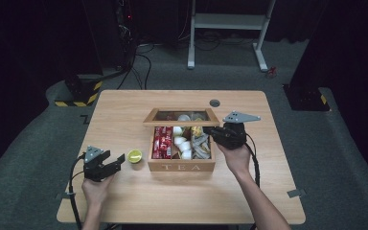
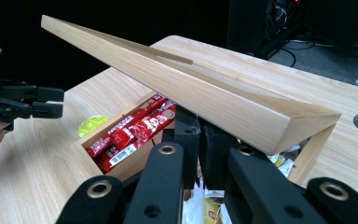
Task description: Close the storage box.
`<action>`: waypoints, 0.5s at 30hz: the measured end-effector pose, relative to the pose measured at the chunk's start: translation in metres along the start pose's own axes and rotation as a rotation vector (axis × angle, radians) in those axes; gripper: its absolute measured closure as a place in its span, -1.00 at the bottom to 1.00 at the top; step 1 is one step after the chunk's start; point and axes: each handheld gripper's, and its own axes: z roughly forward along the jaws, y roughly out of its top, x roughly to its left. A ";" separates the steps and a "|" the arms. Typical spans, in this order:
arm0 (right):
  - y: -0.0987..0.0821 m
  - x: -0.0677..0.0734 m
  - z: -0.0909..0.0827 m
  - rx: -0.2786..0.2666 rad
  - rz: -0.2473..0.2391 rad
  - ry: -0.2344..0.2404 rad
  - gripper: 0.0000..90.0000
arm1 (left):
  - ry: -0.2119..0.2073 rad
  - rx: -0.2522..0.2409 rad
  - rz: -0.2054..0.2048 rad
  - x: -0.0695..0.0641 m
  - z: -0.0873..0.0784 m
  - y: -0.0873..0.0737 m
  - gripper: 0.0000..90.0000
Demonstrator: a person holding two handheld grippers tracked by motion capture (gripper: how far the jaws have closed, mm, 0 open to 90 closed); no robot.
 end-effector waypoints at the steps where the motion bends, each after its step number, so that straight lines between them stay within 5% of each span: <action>1: -0.001 0.000 0.000 0.001 0.002 0.001 0.93 | 0.010 0.003 -0.007 0.001 -0.001 -0.001 -0.24; 15: -0.008 0.002 -0.001 0.004 0.001 0.004 0.92 | 0.106 0.079 -0.025 0.019 0.004 -0.023 -0.23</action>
